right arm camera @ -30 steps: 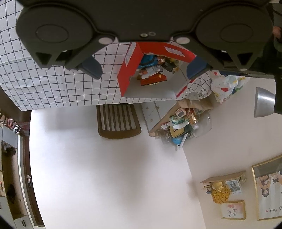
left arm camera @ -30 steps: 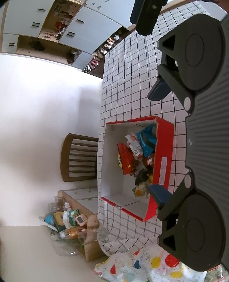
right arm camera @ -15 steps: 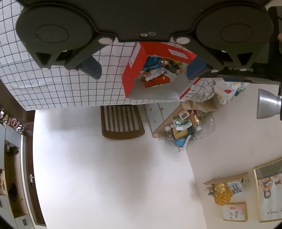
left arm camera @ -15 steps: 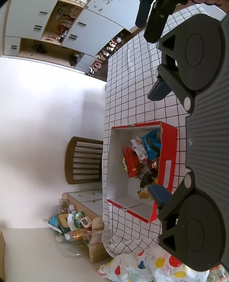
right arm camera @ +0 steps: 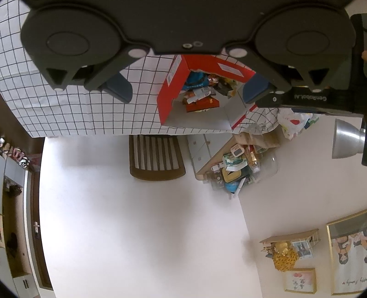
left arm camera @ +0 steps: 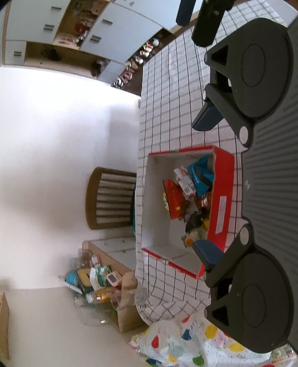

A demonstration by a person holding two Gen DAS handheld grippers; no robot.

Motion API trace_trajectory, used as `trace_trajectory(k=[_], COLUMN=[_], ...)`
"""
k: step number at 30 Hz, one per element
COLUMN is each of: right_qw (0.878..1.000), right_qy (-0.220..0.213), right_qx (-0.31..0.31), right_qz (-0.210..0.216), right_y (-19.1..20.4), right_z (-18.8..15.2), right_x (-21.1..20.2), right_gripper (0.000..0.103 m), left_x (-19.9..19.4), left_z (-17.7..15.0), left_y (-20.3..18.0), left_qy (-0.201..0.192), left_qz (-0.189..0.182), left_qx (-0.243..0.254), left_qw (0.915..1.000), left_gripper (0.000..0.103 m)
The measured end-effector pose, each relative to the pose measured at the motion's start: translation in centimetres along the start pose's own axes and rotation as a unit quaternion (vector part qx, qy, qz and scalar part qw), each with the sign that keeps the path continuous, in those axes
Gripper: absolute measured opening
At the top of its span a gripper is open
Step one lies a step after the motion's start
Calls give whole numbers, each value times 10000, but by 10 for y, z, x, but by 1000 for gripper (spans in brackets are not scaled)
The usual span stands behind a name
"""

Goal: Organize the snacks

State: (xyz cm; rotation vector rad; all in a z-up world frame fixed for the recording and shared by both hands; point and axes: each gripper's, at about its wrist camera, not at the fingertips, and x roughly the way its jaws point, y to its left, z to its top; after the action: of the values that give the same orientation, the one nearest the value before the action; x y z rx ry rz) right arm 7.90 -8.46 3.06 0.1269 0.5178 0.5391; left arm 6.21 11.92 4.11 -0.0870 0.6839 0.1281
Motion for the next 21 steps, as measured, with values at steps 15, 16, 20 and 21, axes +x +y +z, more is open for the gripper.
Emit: trace_trajectory(k=[15,16,20,21], right_qw=[9995,9994,9992,9991], right_qy=[220,232,277,291], right_qx=[-226,-242,-272,-274], right_qz=[26,41,103,116], right_y=[19,20,23,24], right_z=[9,9,11,12], right_x=[21,22,27,28], right_gripper=[103,103,103,103], left_x=[2,2,1,2], left_z=[1,1,3,3], left_y=[31,33,41,43], left_qy=[0,-14,-82,-75], left_qz=[187,203,310,289], left_qx=[-352,-381,-464,-487], left_qw=[9992,9991,9984,9984], left_gripper=[102,102,102,102])
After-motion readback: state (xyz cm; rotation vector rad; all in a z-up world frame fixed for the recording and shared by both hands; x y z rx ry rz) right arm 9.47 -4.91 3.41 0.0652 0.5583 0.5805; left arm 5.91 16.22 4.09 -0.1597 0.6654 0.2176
